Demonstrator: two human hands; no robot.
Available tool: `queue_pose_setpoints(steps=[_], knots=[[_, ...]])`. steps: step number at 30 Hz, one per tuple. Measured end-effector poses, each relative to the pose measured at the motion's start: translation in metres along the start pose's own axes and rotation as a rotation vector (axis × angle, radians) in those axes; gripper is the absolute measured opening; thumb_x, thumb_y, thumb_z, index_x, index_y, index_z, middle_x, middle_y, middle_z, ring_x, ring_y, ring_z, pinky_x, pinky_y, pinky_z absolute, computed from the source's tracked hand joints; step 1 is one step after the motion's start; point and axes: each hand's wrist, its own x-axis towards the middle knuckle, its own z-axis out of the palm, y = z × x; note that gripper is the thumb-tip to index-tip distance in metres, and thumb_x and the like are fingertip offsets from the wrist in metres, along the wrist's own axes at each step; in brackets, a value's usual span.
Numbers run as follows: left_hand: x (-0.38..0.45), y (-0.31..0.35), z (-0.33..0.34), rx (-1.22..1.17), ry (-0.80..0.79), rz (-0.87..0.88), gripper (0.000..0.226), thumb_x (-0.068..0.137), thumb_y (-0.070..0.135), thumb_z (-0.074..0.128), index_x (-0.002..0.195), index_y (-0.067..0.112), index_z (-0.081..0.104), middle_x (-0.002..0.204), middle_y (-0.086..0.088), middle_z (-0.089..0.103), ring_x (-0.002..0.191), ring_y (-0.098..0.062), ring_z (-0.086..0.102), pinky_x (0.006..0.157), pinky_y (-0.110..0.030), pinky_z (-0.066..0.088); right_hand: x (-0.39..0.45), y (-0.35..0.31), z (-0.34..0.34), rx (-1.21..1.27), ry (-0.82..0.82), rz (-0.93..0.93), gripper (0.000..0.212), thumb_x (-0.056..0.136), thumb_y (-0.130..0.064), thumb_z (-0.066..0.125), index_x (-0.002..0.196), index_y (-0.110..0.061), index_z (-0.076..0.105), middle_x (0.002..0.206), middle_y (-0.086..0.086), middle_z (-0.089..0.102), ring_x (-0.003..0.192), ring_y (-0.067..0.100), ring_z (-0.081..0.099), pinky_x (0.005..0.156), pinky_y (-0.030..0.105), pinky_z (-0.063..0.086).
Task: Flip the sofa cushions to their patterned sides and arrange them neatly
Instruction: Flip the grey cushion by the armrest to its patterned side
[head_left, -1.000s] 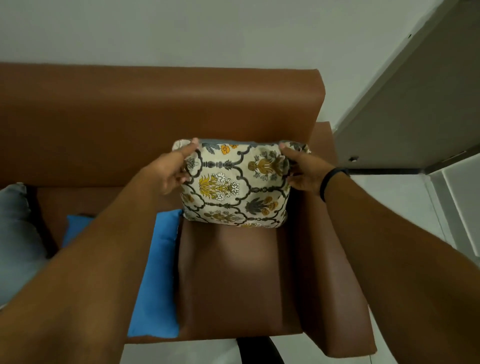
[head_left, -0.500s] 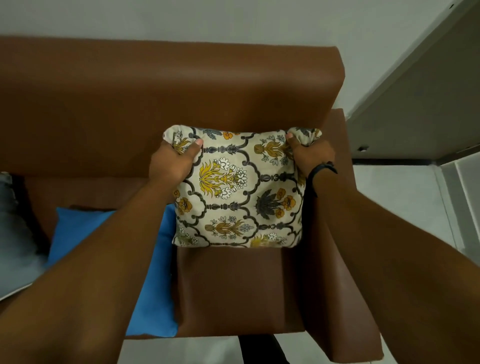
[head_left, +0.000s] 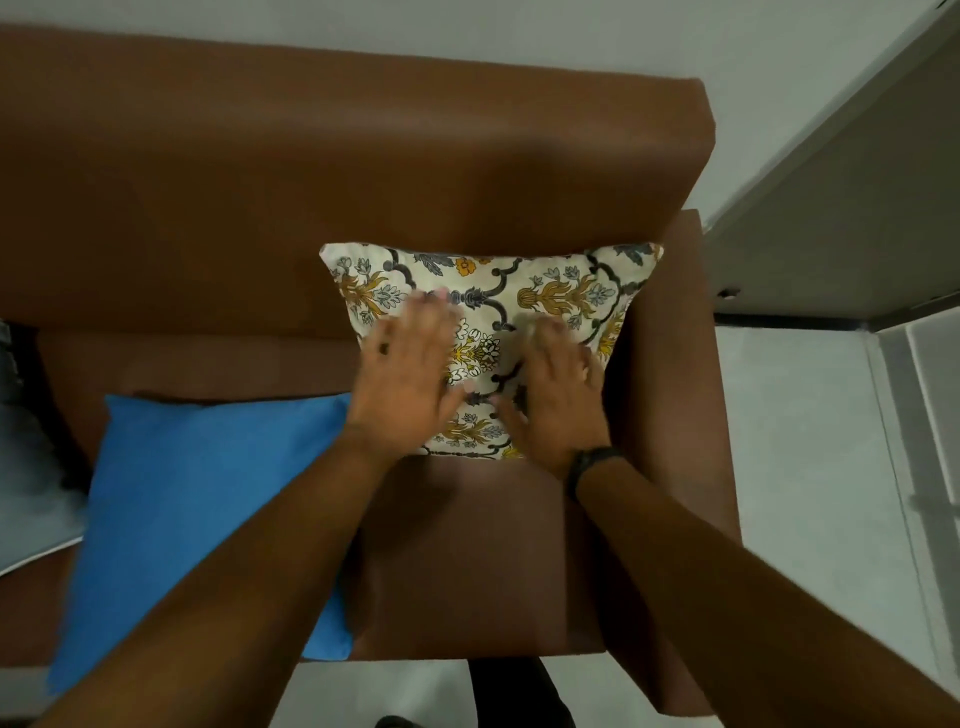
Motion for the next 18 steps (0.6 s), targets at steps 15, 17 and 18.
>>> queue_pose_setpoints(steps=[15, 17, 18], knots=[[-0.014, -0.052, 0.024, 0.082, -0.056, 0.017, 0.102, 0.098, 0.076, 0.035, 0.166, 0.013, -0.008, 0.174, -0.011, -0.009, 0.161, -0.036, 0.004, 0.123, -0.058, 0.006, -0.004, 0.082, 0.026, -0.165, 0.055, 0.061, 0.114, 0.086, -0.087, 0.047, 0.169, -0.025, -0.001, 0.176, 0.007, -0.005, 0.162, 0.032, -0.004, 0.125, 0.053, -0.003], [-0.008, -0.019, 0.029, 0.142, -0.137, 0.300, 0.105, 0.096, 0.071, 0.045, 0.166, 0.016, -0.010, 0.174, -0.010, -0.011, 0.161, -0.036, 0.002, 0.125, -0.058, 0.006, -0.004, 0.060, 0.036, -0.222, -0.004, -0.157, 0.115, 0.083, -0.087, 0.052, 0.169, -0.027, 0.002, 0.176, 0.007, -0.002, 0.162, 0.031, -0.007, 0.125, 0.056, 0.000], [-0.009, -0.006, 0.032, 0.203, -0.178, 0.333, 0.109, 0.093, 0.069, 0.052, 0.167, 0.016, -0.009, 0.175, -0.009, -0.012, 0.162, -0.035, -0.001, 0.125, -0.058, 0.005, -0.004, 0.052, 0.040, -0.264, -0.036, -0.218, 0.118, 0.081, -0.086, 0.056, 0.169, -0.027, 0.003, 0.177, 0.008, 0.000, 0.161, 0.029, -0.010, 0.124, 0.058, 0.003]])
